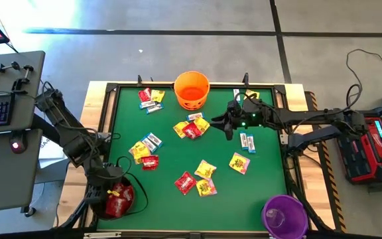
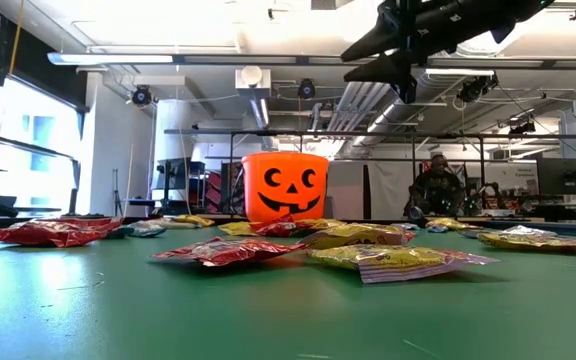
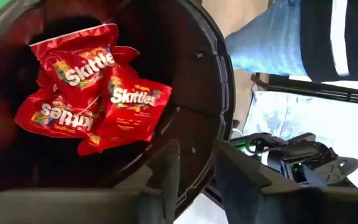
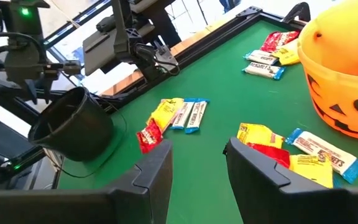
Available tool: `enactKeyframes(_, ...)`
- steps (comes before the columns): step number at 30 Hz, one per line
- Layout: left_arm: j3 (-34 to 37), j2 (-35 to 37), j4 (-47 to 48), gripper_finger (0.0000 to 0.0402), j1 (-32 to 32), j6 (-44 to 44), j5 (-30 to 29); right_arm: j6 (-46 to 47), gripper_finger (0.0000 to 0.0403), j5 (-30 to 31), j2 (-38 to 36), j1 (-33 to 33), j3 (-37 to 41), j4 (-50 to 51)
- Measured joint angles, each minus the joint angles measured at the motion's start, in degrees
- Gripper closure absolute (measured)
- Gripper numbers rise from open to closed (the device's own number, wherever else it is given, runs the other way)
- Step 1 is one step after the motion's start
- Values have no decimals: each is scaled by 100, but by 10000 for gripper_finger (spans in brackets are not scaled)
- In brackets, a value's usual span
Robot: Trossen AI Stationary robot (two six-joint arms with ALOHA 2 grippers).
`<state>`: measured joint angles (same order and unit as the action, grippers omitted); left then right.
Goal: Sort candy by brand, put in halloween buckets
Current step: Put the red candy into the black bucket
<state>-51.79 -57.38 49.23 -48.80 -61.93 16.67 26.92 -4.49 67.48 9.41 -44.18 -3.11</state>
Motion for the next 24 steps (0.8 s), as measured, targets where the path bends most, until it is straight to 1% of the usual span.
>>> enactKeyframes(2,-11,28,-24,302,2,0,0,0,265,0,0,0,0,45)
enactKeyframes(5,-211,32,-11,296,2,110,-36,11,265,2,0,0,0,81)
enactKeyframes(11,-754,37,28,299,131,411,-514,2,265,150,0,0,0,80)
enactKeyframes(14,-908,37,32,307,351,562,-706,-28,265,279,2,-6,0,80)
enactKeyframes(18,-966,47,49,322,741,1037,-1000,-42,271,280,85,-55,0,82)
enactKeyframes(24,-966,54,4,349,1385,2056,-1660,81,286,293,578,-260,0,23)
